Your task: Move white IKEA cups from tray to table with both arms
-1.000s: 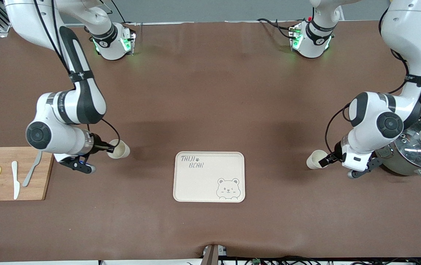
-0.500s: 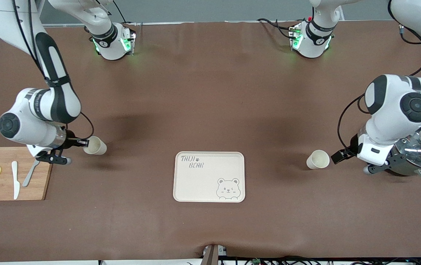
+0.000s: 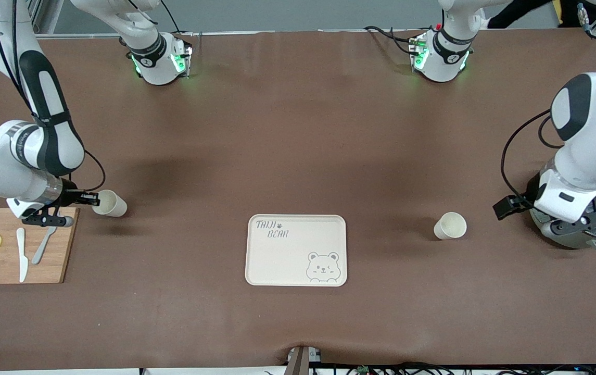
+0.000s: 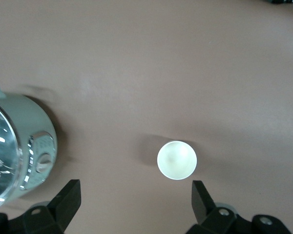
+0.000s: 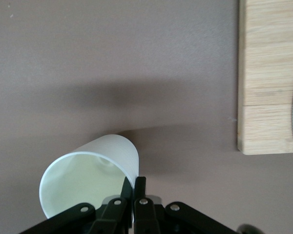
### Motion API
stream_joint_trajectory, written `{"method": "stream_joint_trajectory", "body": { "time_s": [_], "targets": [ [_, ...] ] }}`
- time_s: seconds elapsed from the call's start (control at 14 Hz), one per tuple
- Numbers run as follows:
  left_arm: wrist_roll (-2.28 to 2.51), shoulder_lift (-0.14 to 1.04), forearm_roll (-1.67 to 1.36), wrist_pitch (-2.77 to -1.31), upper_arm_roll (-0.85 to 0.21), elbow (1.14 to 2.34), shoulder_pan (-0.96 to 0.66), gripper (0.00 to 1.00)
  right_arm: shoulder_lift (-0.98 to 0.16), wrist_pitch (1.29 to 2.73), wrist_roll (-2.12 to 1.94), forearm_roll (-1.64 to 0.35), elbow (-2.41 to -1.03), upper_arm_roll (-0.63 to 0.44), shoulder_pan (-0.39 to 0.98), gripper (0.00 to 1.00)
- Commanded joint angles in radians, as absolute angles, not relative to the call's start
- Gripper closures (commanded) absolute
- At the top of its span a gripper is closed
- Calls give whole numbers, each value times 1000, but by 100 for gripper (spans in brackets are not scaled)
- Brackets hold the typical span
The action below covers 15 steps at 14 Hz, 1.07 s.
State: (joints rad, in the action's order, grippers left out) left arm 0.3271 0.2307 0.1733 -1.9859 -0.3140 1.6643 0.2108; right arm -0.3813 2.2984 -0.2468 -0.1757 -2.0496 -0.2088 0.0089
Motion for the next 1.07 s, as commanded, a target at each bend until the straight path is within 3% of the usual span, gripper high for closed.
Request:
{"method": "stream_joint_trajectory", "body": {
  "time_s": [0.0, 0.07, 0.14, 0.21, 0.29, 0.57, 1.0],
  "targets": [
    [258, 195, 180, -1933, -316, 1628, 238, 0, -376, 2351, -250, -169, -2092, -198, 9, 100],
    [239, 177, 179, -1913, -319, 1614, 244, 0, -379, 2355, -250, -169, -2094, -198, 8, 100],
    [224, 166, 179, -1884, -319, 1605, 244, 0, -380, 2353, -250, -169, -2092, -198, 8, 84],
    [212, 158, 179, -1852, -318, 1586, 244, 0, -380, 2347, -247, -169, -2091, -196, 11, 60],
    [203, 158, 178, -1814, -318, 1579, 244, 0, -377, 2341, -245, -169, -2086, -196, 9, 1],
    [189, 135, 178, -1760, -327, 1574, 244, 0, -368, 2197, -252, -169, -1999, -196, 8, 0],
    [172, 109, 101, -1645, -330, 1488, 242, 0, -399, 1709, -241, -127, -1489, -199, -6, 0]
  ]
}}
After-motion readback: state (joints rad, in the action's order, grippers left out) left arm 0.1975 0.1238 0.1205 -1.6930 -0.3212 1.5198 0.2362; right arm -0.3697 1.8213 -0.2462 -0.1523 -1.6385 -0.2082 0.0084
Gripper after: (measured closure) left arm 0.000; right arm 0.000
